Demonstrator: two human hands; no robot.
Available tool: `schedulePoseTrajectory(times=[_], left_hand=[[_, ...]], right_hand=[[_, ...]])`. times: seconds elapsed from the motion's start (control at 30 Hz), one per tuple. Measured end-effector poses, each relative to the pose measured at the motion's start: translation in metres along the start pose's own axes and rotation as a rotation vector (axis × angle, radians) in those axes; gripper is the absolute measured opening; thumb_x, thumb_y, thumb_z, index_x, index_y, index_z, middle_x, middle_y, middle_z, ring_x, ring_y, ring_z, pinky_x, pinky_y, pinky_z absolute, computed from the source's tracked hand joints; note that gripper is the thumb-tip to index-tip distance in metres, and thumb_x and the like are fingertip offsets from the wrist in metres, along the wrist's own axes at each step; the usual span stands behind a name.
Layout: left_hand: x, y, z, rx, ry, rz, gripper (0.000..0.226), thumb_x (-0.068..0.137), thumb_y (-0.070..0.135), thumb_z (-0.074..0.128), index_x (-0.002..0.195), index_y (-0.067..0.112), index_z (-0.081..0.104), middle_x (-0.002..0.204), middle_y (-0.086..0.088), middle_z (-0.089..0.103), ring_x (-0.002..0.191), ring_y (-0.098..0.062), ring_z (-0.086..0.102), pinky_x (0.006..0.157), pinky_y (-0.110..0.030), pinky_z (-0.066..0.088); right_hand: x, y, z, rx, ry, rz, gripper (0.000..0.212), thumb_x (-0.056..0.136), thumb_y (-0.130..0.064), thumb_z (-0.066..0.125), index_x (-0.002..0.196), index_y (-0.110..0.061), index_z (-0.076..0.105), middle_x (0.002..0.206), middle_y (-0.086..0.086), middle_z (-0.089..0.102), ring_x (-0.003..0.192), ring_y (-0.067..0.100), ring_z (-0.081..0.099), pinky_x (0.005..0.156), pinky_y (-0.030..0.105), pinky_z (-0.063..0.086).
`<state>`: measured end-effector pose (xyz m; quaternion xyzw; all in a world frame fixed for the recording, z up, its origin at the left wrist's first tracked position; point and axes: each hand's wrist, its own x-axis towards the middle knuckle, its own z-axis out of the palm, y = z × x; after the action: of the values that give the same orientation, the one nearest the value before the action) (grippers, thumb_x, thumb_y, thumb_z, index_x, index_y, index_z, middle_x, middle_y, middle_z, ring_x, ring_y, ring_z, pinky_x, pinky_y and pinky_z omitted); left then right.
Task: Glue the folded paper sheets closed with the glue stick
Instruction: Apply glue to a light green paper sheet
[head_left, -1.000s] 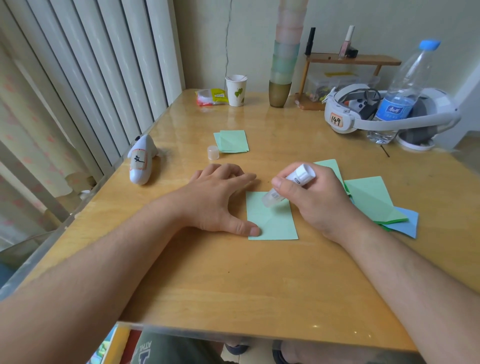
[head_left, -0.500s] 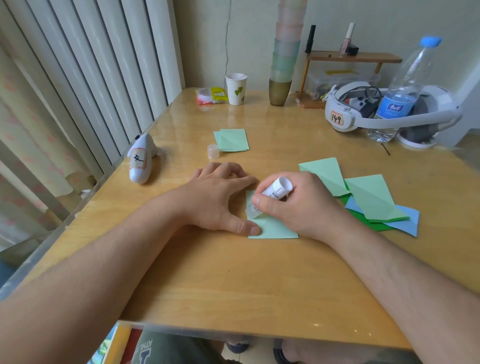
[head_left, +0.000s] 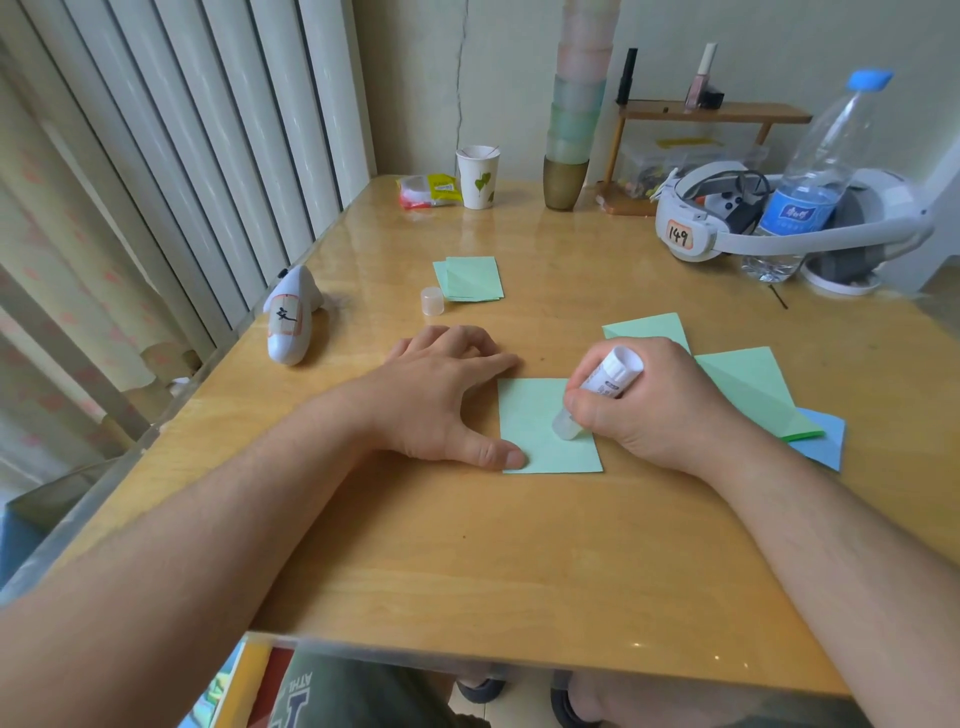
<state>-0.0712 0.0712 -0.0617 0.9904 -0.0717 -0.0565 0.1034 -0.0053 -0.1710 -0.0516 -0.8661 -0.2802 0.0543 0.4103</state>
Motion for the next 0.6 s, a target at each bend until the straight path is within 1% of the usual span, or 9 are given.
schedulePoseTrajectory(times=[0.07,0.2,0.3,0.43,0.5,0.53,0.6], left_hand=[[0.0005,-0.0005,0.0,-0.003,-0.002,0.002,0.117,0.059,0.1,0.047,0.161,0.047,0.024,0.151,0.019,0.023,0.145,-0.014,0.014,0.121,-0.042,0.017],[0.0003,-0.0003,0.0,-0.001,-0.001,0.009,0.117,0.059,0.099,0.047,0.161,0.046,0.025,0.151,0.018,0.023,0.146,-0.013,0.014,0.122,-0.042,0.016],[0.0,-0.0001,0.0003,-0.005,0.002,0.01,0.117,0.059,0.1,0.046,0.161,0.046,0.026,0.151,0.018,0.024,0.145,-0.014,0.015,0.122,-0.041,0.016],[0.0002,0.0002,-0.0005,-0.005,-0.005,0.004,0.118,0.058,0.1,0.046,0.161,0.046,0.025,0.152,0.018,0.023,0.145,-0.015,0.015,0.122,-0.043,0.016],[0.0004,0.0,-0.0008,-0.004,-0.009,0.005,0.118,0.058,0.1,0.046,0.161,0.046,0.025,0.152,0.018,0.023,0.146,-0.015,0.014,0.122,-0.043,0.016],[0.0005,-0.0002,-0.0007,-0.002,-0.01,0.007,0.118,0.058,0.1,0.046,0.161,0.046,0.025,0.152,0.018,0.023,0.146,-0.015,0.014,0.122,-0.043,0.016],[0.0007,-0.0001,-0.0005,-0.001,-0.013,0.006,0.118,0.058,0.1,0.046,0.161,0.046,0.025,0.152,0.018,0.023,0.146,-0.015,0.014,0.123,-0.043,0.016]], right_hand=[[0.0003,0.0003,-0.0006,-0.017,0.008,0.011,0.012,0.081,-0.026,0.076,0.072,-0.021,0.069,0.06,-0.009,0.062,0.056,0.007,0.05,0.057,0.028,0.042],[0.0008,-0.0013,-0.0002,-0.045,0.016,0.013,0.013,0.08,-0.028,0.073,0.072,-0.019,0.067,0.065,-0.004,0.065,0.057,0.009,0.05,0.057,0.028,0.042],[0.0014,0.0008,-0.0012,-0.016,0.0,0.009,0.018,0.071,-0.037,0.065,0.072,-0.018,0.066,0.067,0.001,0.066,0.058,0.013,0.05,0.057,0.031,0.041],[0.0031,0.0039,-0.0033,0.02,-0.007,-0.023,0.022,0.067,-0.039,0.062,0.072,-0.018,0.066,0.07,0.008,0.065,0.062,0.018,0.052,0.061,0.035,0.042],[0.0042,0.005,-0.0044,0.118,0.036,-0.047,0.028,0.064,-0.043,0.062,0.072,-0.016,0.066,0.071,0.012,0.063,0.066,0.022,0.053,0.063,0.037,0.041],[0.005,0.0052,-0.0051,0.188,0.068,-0.056,0.028,0.065,-0.042,0.062,0.071,-0.014,0.066,0.069,0.013,0.059,0.066,0.021,0.05,0.064,0.037,0.039],[0.0069,0.0044,-0.0052,0.282,0.109,-0.073,0.026,0.069,-0.036,0.064,0.07,-0.01,0.062,0.064,0.006,0.051,0.064,0.016,0.045,0.065,0.036,0.035]])
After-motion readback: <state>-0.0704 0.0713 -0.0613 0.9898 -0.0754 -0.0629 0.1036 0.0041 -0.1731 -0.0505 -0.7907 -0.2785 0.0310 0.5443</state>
